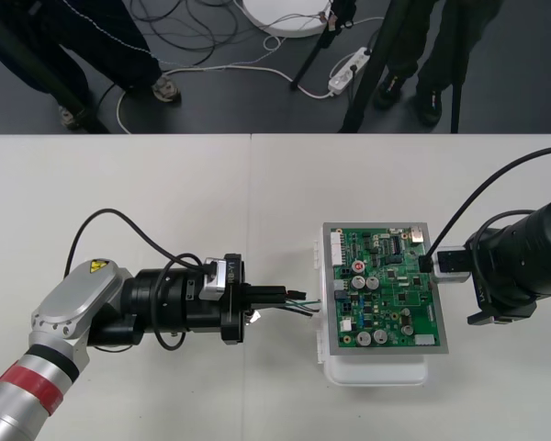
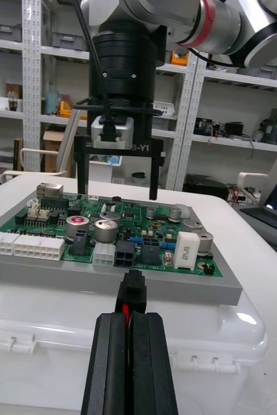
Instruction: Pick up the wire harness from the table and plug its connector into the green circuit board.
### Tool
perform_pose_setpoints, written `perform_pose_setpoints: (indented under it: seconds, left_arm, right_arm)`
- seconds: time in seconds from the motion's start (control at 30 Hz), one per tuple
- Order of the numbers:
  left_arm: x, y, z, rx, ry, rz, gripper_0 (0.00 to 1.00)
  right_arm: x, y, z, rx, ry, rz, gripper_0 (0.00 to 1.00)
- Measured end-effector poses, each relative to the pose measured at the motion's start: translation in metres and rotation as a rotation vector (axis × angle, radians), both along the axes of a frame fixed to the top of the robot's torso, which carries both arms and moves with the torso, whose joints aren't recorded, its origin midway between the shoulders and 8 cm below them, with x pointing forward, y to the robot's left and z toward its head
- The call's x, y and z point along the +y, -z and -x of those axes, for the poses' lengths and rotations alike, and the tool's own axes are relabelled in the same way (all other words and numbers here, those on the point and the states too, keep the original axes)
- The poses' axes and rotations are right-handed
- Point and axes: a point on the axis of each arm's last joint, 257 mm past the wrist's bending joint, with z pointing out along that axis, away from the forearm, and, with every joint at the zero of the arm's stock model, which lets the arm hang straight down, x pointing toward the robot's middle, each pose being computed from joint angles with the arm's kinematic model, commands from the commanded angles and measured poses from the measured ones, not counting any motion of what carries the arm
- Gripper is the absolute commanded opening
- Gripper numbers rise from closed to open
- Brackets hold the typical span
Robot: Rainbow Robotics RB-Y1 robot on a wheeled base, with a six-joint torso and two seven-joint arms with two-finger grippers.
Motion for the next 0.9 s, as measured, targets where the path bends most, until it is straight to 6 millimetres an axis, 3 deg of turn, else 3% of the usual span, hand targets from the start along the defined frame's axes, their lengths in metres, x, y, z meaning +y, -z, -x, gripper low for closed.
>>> perform_pose_setpoints:
  seconds: [0.63,0.9]
  left_arm:
    - [-0.023,0.014,0.0,0.04,-0.025,-0.018,0.0]
    - [-0.026,0.014,-0.003,0.041,-0.037,-0.021,0.0]
  right_arm:
    - [0.001,0.007,-0.014,-0.079,-0.025,0.082,1.0]
    - [0.006,0.009,-0.008,-0.083,-0.058,0.114,1.0]
